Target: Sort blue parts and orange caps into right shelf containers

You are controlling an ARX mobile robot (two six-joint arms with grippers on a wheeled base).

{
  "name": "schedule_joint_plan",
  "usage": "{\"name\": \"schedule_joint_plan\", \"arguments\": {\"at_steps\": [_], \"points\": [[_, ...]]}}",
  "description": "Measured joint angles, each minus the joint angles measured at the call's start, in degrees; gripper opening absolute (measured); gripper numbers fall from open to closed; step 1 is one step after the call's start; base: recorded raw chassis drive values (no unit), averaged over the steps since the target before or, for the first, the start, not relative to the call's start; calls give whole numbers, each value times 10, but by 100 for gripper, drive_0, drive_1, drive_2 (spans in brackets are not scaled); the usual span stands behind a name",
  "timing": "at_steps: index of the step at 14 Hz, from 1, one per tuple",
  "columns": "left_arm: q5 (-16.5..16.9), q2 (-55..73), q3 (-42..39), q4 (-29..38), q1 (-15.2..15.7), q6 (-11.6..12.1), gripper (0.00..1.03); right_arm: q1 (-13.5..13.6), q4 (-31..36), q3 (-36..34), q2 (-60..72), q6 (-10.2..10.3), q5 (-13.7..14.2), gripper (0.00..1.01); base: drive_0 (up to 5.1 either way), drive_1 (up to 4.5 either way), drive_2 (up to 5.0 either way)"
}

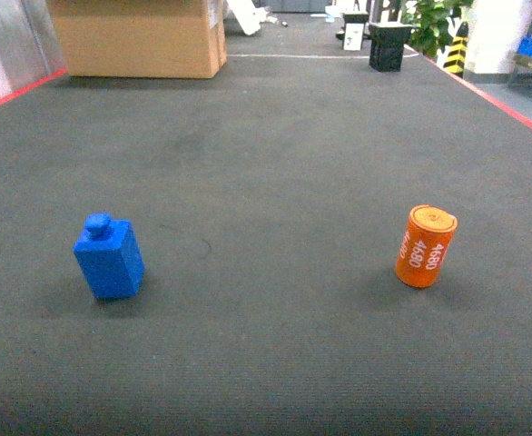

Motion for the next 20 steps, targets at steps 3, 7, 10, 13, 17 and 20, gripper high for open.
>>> {"name": "schedule_joint_plan", "arguments": {"at_steps": [3, 7, 10, 13, 17, 20], "points": [[-1, 0, 0, -1, 0, 0, 98, 0, 1, 0, 0, 0, 0, 98, 0, 0, 0], [-1, 0, 0, -1, 0, 0, 98, 0, 1, 0, 0, 0, 0, 98, 0, 0, 0], [-1, 0, 0, -1, 0, 0, 98, 0, 1, 0, 0, 0, 0, 98, 0, 0, 0], [-1, 0, 0, -1, 0, 0, 98, 0, 1, 0, 0, 0, 0, 98, 0, 0, 0], [-1, 0, 0, -1, 0, 0, 98, 0, 1, 0, 0, 0, 0, 98, 0, 0, 0], [-1, 0, 0, -1, 0, 0, 98, 0, 1, 0, 0, 0, 0, 98, 0, 0, 0]]}}
